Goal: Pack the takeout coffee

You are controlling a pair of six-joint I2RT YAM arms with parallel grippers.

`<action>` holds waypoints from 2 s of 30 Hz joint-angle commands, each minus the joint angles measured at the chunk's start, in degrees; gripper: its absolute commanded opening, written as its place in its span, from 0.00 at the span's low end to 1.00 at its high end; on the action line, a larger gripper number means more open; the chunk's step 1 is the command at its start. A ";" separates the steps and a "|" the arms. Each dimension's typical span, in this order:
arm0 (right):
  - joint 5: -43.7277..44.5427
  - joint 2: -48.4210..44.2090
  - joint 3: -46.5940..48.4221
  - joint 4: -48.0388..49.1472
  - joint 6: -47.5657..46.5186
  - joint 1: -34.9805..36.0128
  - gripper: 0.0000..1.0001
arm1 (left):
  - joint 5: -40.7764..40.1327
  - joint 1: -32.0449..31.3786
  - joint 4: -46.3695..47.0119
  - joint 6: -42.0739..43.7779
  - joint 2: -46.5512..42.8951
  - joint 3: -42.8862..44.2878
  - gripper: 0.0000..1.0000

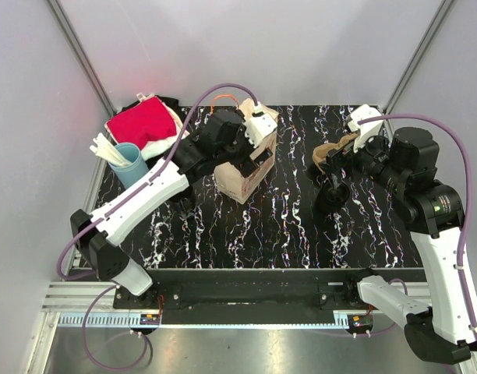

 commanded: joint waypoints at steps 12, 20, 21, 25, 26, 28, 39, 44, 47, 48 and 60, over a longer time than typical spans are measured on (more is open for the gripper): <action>-0.27 7.50 5.60 4.97 1.29 -0.48 1.00 | -8.21 2.71 1.50 1.60 -8.70 6.23 0.99; 4.04 19.79 14.56 12.53 9.01 -0.39 0.99 | -9.63 12.20 1.58 -0.68 -12.48 3.34 0.99; 5.26 20.77 15.53 13.50 9.55 -0.56 1.00 | -9.63 12.56 1.85 -0.60 -13.35 2.55 0.99; 5.80 25.87 18.34 16.93 11.22 -0.48 1.00 | -7.62 14.23 2.46 -0.68 -13.36 0.09 0.99; 5.72 28.75 20.61 16.85 12.27 -0.39 0.98 | -7.08 14.49 2.38 -0.60 -13.10 0.08 0.99; 4.67 31.67 22.82 16.50 13.41 -0.48 0.97 | -5.42 14.58 2.46 -0.68 -12.39 0.08 0.99; -5.17 50.48 40.06 9.46 17.55 -0.39 0.92 | -1.63 14.58 1.32 -1.56 -5.37 3.33 0.99; -8.43 52.60 41.20 7.36 17.47 -0.39 0.91 | -1.89 14.67 1.06 -1.74 -4.39 3.69 0.99; -10.27 53.13 41.82 4.02 16.24 -0.30 0.91 | -1.46 14.67 1.23 -1.91 -4.92 3.34 0.99; -10.54 53.04 41.90 2.53 15.36 -0.39 0.91 | -1.37 14.67 1.23 -1.91 -4.92 3.16 0.99; -13.35 53.29 44.89 -7.66 9.30 0.66 0.93 | -0.84 15.02 1.15 -2.53 -4.13 2.81 0.99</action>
